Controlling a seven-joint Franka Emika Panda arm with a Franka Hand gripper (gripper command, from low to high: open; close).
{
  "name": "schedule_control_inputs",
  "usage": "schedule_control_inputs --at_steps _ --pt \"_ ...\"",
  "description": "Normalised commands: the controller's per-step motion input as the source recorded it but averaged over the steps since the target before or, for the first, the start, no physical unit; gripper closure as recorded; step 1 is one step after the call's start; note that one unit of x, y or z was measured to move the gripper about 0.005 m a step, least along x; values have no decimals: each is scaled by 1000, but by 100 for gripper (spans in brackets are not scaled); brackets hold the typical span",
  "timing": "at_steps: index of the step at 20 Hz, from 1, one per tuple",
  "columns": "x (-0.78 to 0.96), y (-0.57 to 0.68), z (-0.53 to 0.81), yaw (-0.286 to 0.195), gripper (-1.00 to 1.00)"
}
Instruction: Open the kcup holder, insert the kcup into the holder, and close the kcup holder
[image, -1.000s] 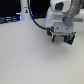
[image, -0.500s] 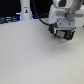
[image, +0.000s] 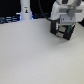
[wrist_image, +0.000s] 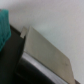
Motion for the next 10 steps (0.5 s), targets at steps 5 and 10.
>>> schedule_control_inputs --at_steps 5,10 --pt "-624 424 9 96 -100" --pt "-384 412 259 91 -100"
